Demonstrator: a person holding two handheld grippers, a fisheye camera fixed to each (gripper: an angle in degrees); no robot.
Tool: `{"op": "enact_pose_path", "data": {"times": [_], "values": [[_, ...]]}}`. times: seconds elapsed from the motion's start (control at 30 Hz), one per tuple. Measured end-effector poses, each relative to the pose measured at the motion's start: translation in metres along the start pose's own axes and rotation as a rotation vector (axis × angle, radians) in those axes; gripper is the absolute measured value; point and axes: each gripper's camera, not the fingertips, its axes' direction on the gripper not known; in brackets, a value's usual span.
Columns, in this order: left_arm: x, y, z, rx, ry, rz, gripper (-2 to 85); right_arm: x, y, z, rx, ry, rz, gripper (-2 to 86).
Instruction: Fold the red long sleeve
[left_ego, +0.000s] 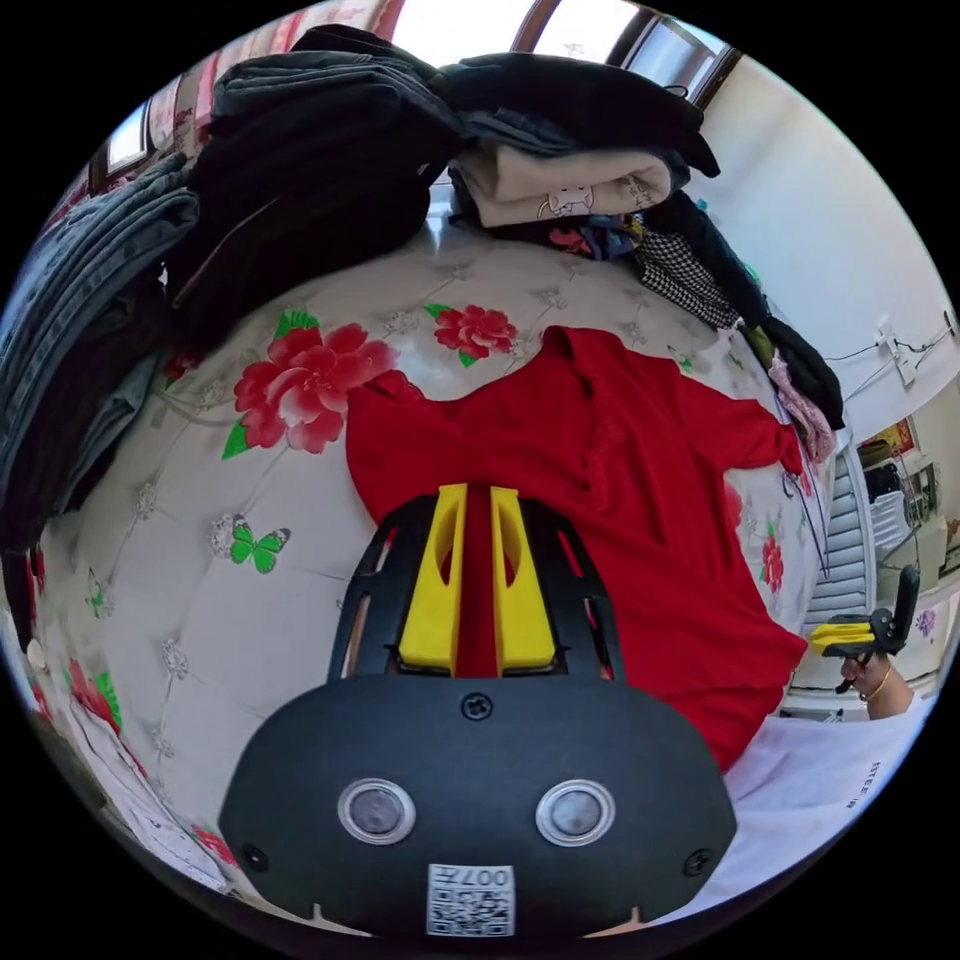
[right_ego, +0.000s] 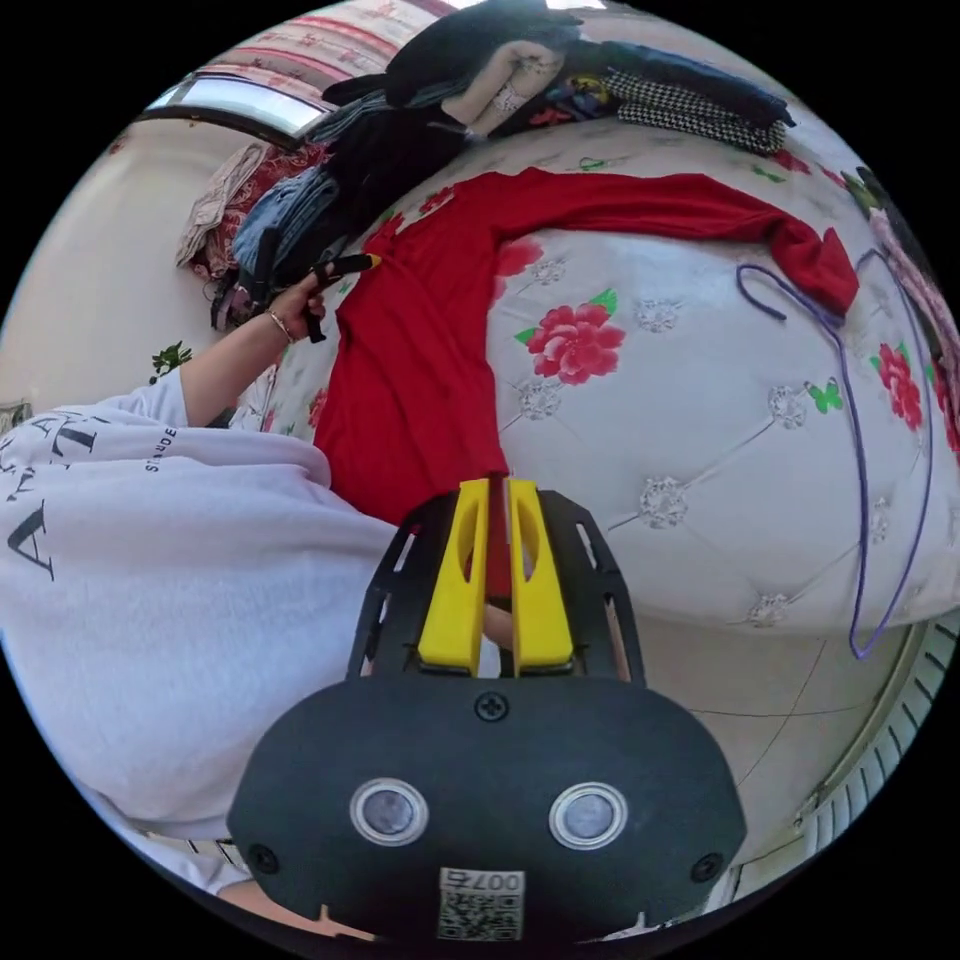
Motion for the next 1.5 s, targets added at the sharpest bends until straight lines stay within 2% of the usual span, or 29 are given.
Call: {"op": "enact_pose_path", "data": {"times": [0.23,0.33,0.47,0.6,0.7,0.87,1.0,1.13,1.27,1.33,1.5], "values": [[-0.006,0.023,-0.055,0.065,-0.043,-0.042,4.1,0.051,-0.014,-0.065,0.359,0.268,0.216,4.0],[-0.009,0.053,-0.080,0.091,-0.037,-0.080,2.2,0.085,-0.036,-0.077,0.454,0.319,0.349,4.8],[-0.007,0.108,-0.097,0.029,-0.035,-0.143,0.5,0.116,-0.064,-0.075,0.499,0.310,0.450,4.9],[-0.003,0.155,-0.107,-0.020,-0.010,-0.227,-0.1,0.130,-0.095,-0.044,0.351,0.356,0.458,2.7],[-0.002,0.188,-0.119,-0.027,0.012,-0.302,-0.2,0.104,-0.103,-0.043,0.338,0.546,0.337,0.9],[0.002,0.232,-0.142,-0.002,0.016,-0.356,-0.2,0.018,-0.119,-0.101,0.535,0.523,0.035,0.0],[0.003,0.253,-0.155,0.040,0.040,-0.383,-0.1,-0.094,-0.129,-0.147,0.689,0.284,-0.325,-0.1],[0.005,0.278,-0.170,0.094,0.075,-0.406,0.1,-0.212,-0.118,-0.136,0.697,0.066,-0.689,0.0],[0.004,0.308,-0.185,0.125,0.084,-0.414,0.2,-0.288,-0.100,-0.078,0.565,-0.090,-0.874,0.2],[0.002,0.322,-0.190,0.128,0.091,-0.421,0.3,-0.322,-0.087,-0.015,0.402,-0.109,-0.921,0.5],[-0.004,0.359,-0.199,0.122,0.112,-0.438,1.1,-0.344,-0.058,0.107,0.023,-0.116,-0.889,2.3]]}}
